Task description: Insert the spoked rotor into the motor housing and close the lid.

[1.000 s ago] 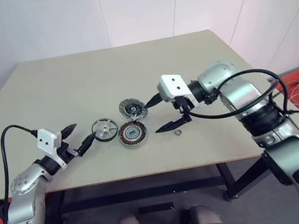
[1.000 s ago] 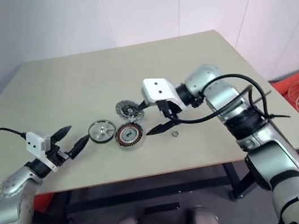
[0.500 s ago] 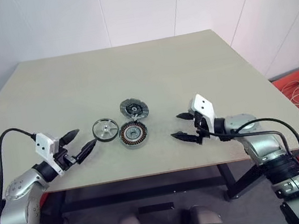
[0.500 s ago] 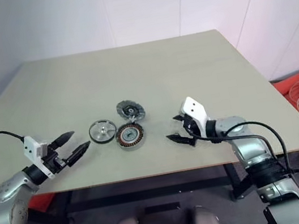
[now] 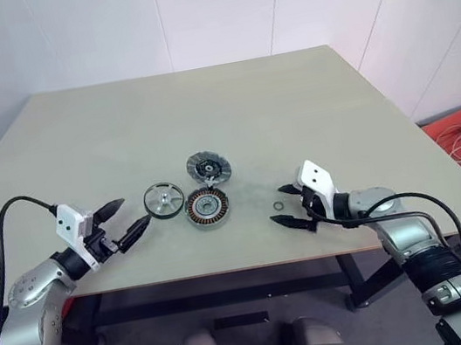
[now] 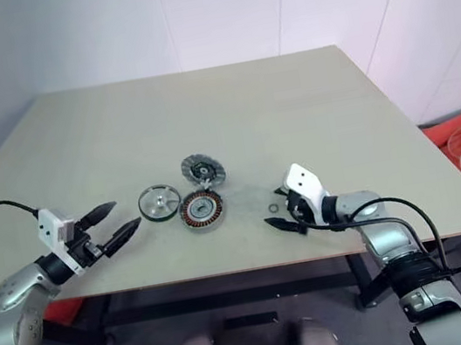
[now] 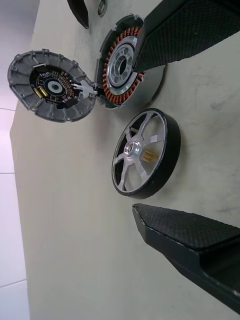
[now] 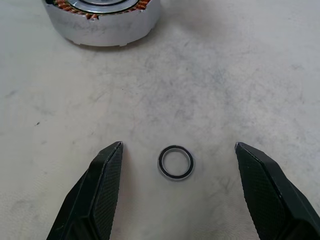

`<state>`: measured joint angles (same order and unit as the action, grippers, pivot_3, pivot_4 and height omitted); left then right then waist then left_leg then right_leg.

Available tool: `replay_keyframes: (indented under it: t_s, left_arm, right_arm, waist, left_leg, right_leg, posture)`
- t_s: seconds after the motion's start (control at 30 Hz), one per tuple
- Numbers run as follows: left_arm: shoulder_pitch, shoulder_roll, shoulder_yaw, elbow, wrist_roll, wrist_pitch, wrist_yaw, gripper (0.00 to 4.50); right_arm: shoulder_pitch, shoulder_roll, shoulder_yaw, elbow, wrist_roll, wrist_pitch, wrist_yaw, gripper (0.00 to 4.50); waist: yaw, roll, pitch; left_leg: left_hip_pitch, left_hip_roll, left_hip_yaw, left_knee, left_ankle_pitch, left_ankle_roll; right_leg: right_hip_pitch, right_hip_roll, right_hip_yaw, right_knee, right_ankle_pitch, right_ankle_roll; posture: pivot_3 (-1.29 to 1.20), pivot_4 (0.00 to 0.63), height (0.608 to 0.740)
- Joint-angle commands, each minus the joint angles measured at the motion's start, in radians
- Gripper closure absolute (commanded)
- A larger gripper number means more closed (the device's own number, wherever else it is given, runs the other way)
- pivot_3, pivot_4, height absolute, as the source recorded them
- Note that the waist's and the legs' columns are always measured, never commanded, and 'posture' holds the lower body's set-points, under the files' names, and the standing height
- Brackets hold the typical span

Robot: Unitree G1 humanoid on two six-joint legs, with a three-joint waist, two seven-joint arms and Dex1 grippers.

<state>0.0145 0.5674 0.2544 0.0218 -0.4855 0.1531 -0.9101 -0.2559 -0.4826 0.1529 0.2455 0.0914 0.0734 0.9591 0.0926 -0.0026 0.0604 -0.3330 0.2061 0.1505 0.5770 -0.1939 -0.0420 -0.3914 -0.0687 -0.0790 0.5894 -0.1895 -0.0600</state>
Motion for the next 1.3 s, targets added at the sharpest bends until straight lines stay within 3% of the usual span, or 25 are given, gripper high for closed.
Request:
replay_keyframes:
  t_s: [0.03, 0.07, 0.17, 0.47, 0.67, 0.87, 1.07, 1.3]
  left_arm:
    - [-0.008, 0.007, 0.009, -0.035, 0.001, -0.010, 0.005, 0.00]
    - [-0.008, 0.007, 0.009, -0.034, 0.001, -0.010, 0.005, 0.00]
    - [-0.013, 0.007, 0.007, -0.033, 0.002, -0.010, 0.006, 0.00]
    - [-0.027, 0.004, 0.003, -0.027, 0.007, -0.014, 0.010, 0.00]
    - [-0.034, 0.004, 0.001, -0.021, 0.008, -0.016, 0.012, 0.00]
    - [-0.040, 0.004, -0.006, -0.019, 0.000, -0.003, 0.005, 0.00]
    - [-0.033, 0.006, -0.005, -0.021, 0.004, -0.009, 0.011, 0.00]
    - [-0.029, 0.002, -0.003, -0.026, 0.003, -0.010, 0.019, 0.00]
  right_arm:
    - [0.014, -0.023, 0.001, -0.004, 0.001, -0.012, 0.016, 0.45]
    - [0.018, -0.024, 0.003, -0.006, 0.003, -0.009, 0.020, 0.45]
    - [0.024, -0.023, 0.004, -0.012, 0.014, 0.012, 0.029, 1.05]
    - [0.017, -0.027, 0.006, -0.030, 0.048, 0.106, 0.046, 3.92]
    - [-0.013, -0.043, 0.012, -0.097, 0.073, 0.174, 0.078, 3.92]
    - [-0.143, -0.041, 0.074, -0.270, 0.125, 0.433, 0.135, 3.92]
    - [-0.291, 0.030, 0.133, -0.337, 0.136, 0.540, 0.118, 3.92]
    - [-0.396, 0.138, 0.211, -0.258, 0.092, 0.542, 0.066, 3.92]
  waist:
    - [0.000, 0.000, 0.000]
    - [0.001, 0.000, 0.000]
    - [0.002, 0.000, 0.000]
    - [0.002, 0.000, 0.000]
    - [0.002, 0.000, 0.000]
    - [-0.001, 0.001, 0.000]
    - [0.001, 0.001, 0.000]
    - [0.002, 0.001, 0.000]
  left_leg:
    - [0.000, 0.000, 0.000, 0.000, 0.000, 0.000]
    - [0.001, 0.000, 0.000, 0.000, 0.000, 0.000]
    - [0.001, 0.000, 0.000, 0.000, 0.000, 0.000]
    - [0.005, 0.000, 0.000, 0.000, 0.000, 0.000]
    - [0.004, 0.000, -0.001, 0.000, 0.000, 0.000]
    - [-0.001, 0.001, 0.000, 0.000, 0.000, 0.000]
    - [0.000, 0.002, -0.001, 0.000, 0.000, 0.000]
    - [0.000, 0.001, -0.001, -0.001, 0.000, 0.000]
  right_leg:
    - [0.001, 0.000, 0.000, 0.000, 0.000, 0.000]
    - [0.001, 0.000, 0.000, -0.001, 0.000, 0.000]
    - [0.003, 0.000, 0.000, -0.001, 0.000, 0.000]
    - [0.006, 0.000, -0.001, -0.002, 0.000, 0.000]
    - [0.006, 0.000, -0.001, -0.004, 0.000, 0.001]
    - [0.002, 0.001, -0.001, -0.002, 0.000, 0.001]
    - [0.001, 0.002, -0.001, -0.001, 0.000, 0.000]
    - [0.000, 0.001, 0.000, 0.000, 0.000, 0.000]
  posture:
    - [0.00, 0.000, 0.740]
    - [0.00, 0.000, 0.740]
    - [0.00, 0.000, 0.740]
    - [0.00, 0.000, 0.740]
    - [0.00, 0.000, 0.740]
    - [0.00, 0.000, 0.740]
    - [0.00, 0.000, 0.740]
    - [0.00, 0.000, 0.740]
